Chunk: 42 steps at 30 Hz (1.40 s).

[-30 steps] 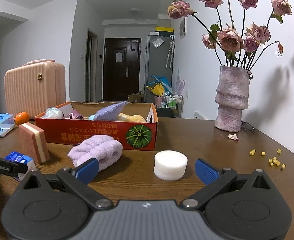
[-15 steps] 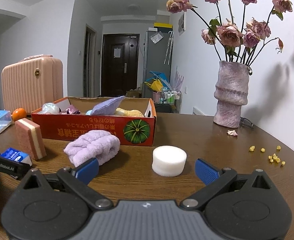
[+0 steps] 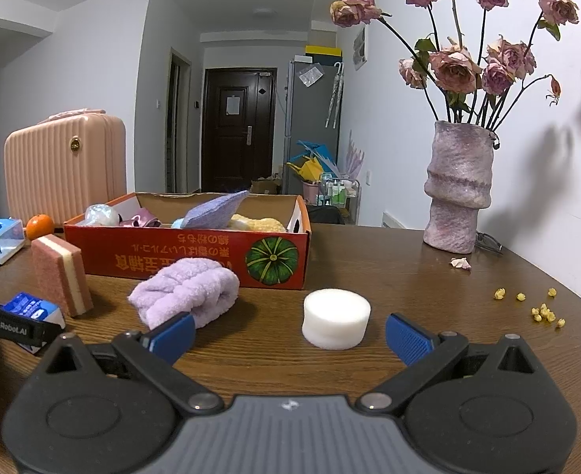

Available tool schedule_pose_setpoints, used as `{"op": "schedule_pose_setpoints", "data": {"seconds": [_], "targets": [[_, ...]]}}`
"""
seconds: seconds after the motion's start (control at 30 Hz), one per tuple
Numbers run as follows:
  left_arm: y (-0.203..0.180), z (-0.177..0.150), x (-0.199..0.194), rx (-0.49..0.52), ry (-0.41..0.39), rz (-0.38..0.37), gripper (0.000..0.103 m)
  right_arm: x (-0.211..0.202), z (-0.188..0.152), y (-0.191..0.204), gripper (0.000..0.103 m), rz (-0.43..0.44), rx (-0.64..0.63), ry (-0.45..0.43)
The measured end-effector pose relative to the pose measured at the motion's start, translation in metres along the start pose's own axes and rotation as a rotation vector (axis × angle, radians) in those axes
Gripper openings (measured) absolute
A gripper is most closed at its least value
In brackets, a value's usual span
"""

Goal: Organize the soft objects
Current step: 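Grasp the blue handkerchief tissue pack with the left tool and lift it, then grasp the lavender towel with the right tool while the left holds the tissue pack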

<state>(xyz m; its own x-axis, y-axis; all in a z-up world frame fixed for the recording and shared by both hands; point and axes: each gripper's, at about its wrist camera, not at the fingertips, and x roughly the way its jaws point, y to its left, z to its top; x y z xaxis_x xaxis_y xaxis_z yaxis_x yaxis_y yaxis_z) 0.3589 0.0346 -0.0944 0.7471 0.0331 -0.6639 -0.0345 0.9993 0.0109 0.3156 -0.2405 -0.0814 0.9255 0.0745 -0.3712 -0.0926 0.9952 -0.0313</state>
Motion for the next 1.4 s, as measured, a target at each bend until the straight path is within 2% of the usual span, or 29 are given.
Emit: {"op": "schedule_pose_setpoints", "data": {"seconds": [0.03,0.07,0.33,0.97,1.4], "targets": [[-0.001,0.000,-0.001,0.004,-0.005,-0.005,0.077,0.000,0.000,0.000,0.103,0.001,0.000,-0.001],[-0.002,0.000,-0.002,0.006,-0.010,-0.007,0.076,0.000,0.000,0.000,0.103,0.002,0.001,-0.001],[-0.001,-0.002,-0.008,-0.023,-0.034,0.014,0.074,-0.003,0.000,-0.001,0.103,0.011,0.006,-0.006],[-0.003,-0.011,-0.083,-0.096,-0.285,0.056,0.075,-0.008,0.002,-0.001,0.103,0.036,0.020,-0.030],[0.005,-0.010,-0.088,-0.113,-0.313,0.056,0.075,-0.003,0.001,0.012,0.103,0.069,-0.008,-0.025]]}}
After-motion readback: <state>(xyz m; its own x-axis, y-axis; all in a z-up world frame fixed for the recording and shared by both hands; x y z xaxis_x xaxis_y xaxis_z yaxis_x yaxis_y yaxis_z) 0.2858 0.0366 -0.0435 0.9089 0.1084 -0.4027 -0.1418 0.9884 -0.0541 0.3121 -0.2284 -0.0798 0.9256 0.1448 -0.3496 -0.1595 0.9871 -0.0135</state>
